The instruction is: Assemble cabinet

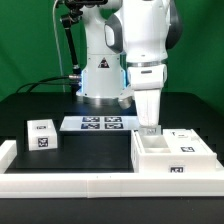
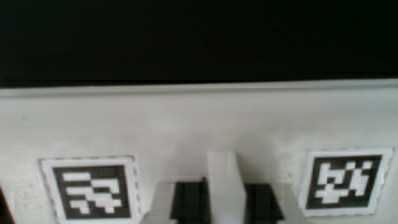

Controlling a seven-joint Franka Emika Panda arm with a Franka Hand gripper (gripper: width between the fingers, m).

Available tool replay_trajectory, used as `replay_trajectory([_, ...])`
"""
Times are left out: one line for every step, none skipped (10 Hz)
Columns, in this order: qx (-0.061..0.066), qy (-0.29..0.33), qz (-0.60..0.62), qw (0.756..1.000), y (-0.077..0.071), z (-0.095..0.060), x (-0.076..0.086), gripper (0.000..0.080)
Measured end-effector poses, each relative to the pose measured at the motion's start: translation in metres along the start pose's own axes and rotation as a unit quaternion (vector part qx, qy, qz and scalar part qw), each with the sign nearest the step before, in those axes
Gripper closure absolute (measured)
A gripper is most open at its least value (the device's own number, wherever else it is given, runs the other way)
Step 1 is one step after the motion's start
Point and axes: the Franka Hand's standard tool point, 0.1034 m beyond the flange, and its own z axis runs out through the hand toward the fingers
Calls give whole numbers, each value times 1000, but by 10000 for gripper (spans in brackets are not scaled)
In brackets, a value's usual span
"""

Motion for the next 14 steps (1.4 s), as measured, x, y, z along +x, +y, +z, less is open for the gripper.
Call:
replay_trajectory([2,-8,-2,1000,2,-8,-2,731])
replay_trajectory([1,-15,-4,1000,4,-17,-2,731])
replay_trajectory([2,-21,-5,1000,6,-26,-3,731])
replay_trajectory([0,-27,-7,1000,9,-34,-3,731])
replay_trajectory([-1,-30,-8,1000,13,-40,-4,731])
replay_trajectory([1,-35,-7,999,19,-45,-4,731])
replay_trajectory([0,-37,-8,999,27,-50,-4,731])
replay_trajectory([-1,-38,-8,999,34,-54,-4,731])
replay_trajectory([1,-39,-9,999,42,-57,-4,731])
replay_trajectory([2,-38,-5,999,49,-57,-4,731])
replay_trajectory([3,-38,-5,999,48,-56,-4,731])
replay_trajectory([2,-38,-5,999,48,-56,-4,731])
replay_trajectory([3,-38,-5,999,48,-56,-4,731])
replay_trajectory([0,-36,-5,999,49,-55,-5,730])
